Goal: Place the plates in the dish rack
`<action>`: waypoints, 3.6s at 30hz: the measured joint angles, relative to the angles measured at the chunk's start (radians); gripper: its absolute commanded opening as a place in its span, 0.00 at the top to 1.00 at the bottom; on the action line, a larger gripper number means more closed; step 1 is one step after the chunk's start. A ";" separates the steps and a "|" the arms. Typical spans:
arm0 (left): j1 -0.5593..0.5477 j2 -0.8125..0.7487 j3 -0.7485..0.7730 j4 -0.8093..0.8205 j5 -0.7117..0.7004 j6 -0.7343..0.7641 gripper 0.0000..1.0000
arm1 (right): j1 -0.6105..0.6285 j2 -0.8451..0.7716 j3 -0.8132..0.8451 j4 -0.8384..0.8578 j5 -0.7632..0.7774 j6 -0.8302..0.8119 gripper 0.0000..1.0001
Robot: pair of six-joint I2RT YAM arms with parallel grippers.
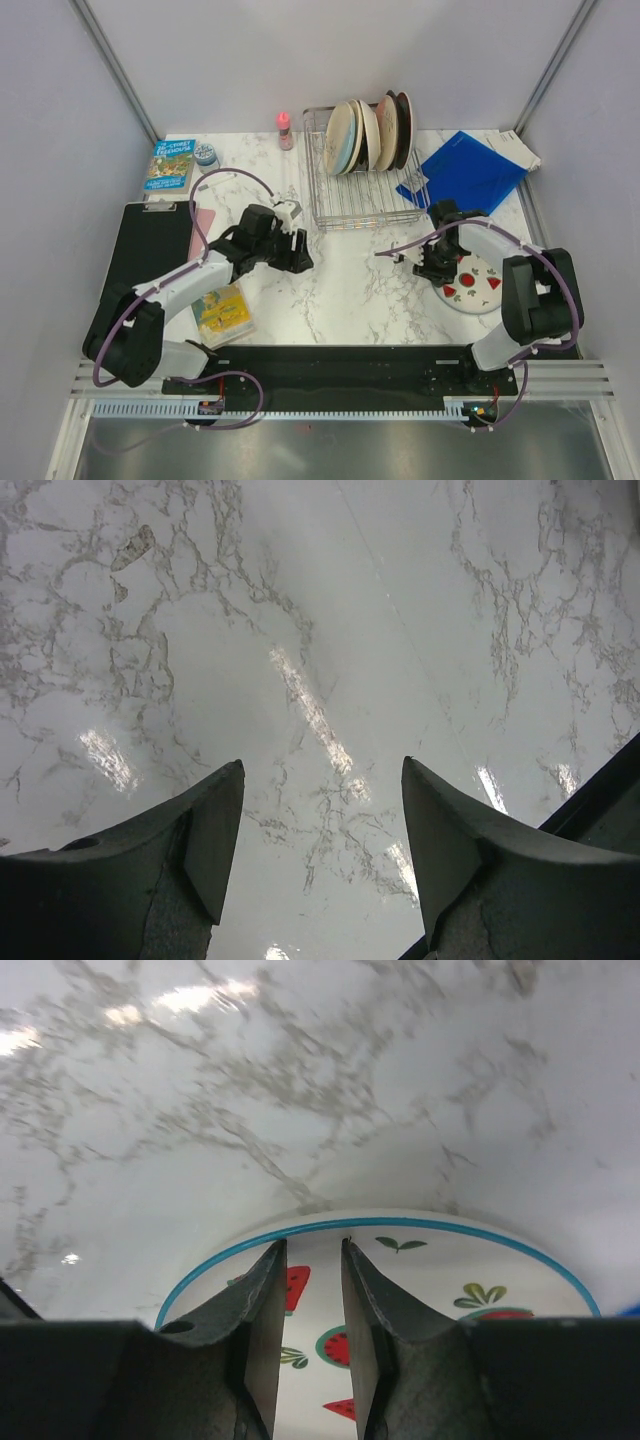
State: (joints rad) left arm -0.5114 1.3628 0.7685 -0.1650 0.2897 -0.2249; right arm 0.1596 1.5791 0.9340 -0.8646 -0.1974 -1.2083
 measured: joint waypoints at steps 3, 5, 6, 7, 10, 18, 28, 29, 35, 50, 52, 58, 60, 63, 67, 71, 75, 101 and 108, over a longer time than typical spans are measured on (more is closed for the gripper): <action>0.014 -0.016 -0.018 0.004 0.001 -0.010 0.29 | 0.060 0.011 0.010 -0.027 -0.024 0.037 0.63; 0.031 -0.034 -0.037 0.004 0.001 -0.021 0.29 | 0.108 0.024 0.021 -0.039 -0.038 0.062 0.63; 0.039 -0.041 -0.045 0.003 0.001 -0.026 0.29 | 0.144 0.036 0.033 -0.045 -0.045 0.079 0.63; 0.047 -0.048 -0.052 0.004 0.001 -0.031 0.29 | 0.176 0.047 0.046 -0.049 -0.050 0.094 0.63; 0.064 -0.064 -0.071 0.003 0.001 -0.043 0.28 | 0.259 0.074 0.077 -0.048 -0.068 0.134 0.63; 0.100 -0.098 -0.085 0.004 0.004 -0.072 0.27 | 0.449 0.185 0.209 -0.026 -0.116 0.233 0.62; 0.143 -0.148 -0.156 0.003 0.046 -0.164 0.23 | 0.593 0.352 0.440 0.095 -0.216 0.420 0.60; 0.143 -0.148 -0.162 0.003 0.056 -0.175 0.23 | 0.598 0.357 0.452 0.110 -0.225 0.441 0.59; 0.139 -0.076 -0.174 0.032 0.118 -0.276 0.23 | 0.584 0.302 0.445 0.234 -0.240 0.666 0.43; -0.026 0.241 -0.051 0.141 0.197 -0.427 0.32 | 0.018 -0.226 0.025 0.347 -0.284 1.296 0.34; -0.051 0.290 -0.010 0.155 0.211 -0.443 0.34 | -0.012 -0.217 -0.020 0.346 -0.298 1.342 0.34; -0.092 0.380 0.051 0.190 0.211 -0.489 0.67 | -0.083 -0.203 -0.134 0.345 -0.337 1.394 0.36; -0.104 0.392 0.048 0.191 0.210 -0.500 0.80 | -0.101 -0.184 -0.167 0.352 -0.363 1.406 0.36; -0.108 0.393 0.034 0.200 0.216 -0.509 0.98 | -0.110 -0.141 -0.226 0.388 -0.424 1.430 0.36; -0.089 0.391 -0.024 0.291 0.276 -0.519 0.98 | -0.109 -0.082 -0.268 0.414 -0.493 1.440 0.36; -0.056 0.396 -0.086 0.371 0.374 -0.512 0.98 | -0.111 -0.014 -0.266 0.445 -0.597 1.440 0.36; -0.034 0.441 -0.082 0.416 0.456 -0.505 0.98 | -0.111 0.072 -0.259 0.478 -0.717 1.437 0.38; 0.047 0.069 0.014 0.106 0.441 -0.176 0.30 | 0.005 -0.259 0.193 0.013 -0.580 1.171 1.00; 0.100 -0.239 0.023 -0.023 0.289 0.013 0.00 | 0.193 -0.096 0.637 0.058 -0.411 1.265 1.00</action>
State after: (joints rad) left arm -0.4110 1.1236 0.7910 -0.1875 0.5789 -0.2115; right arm 0.3531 1.4830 1.5715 -0.8062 -0.6083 0.0566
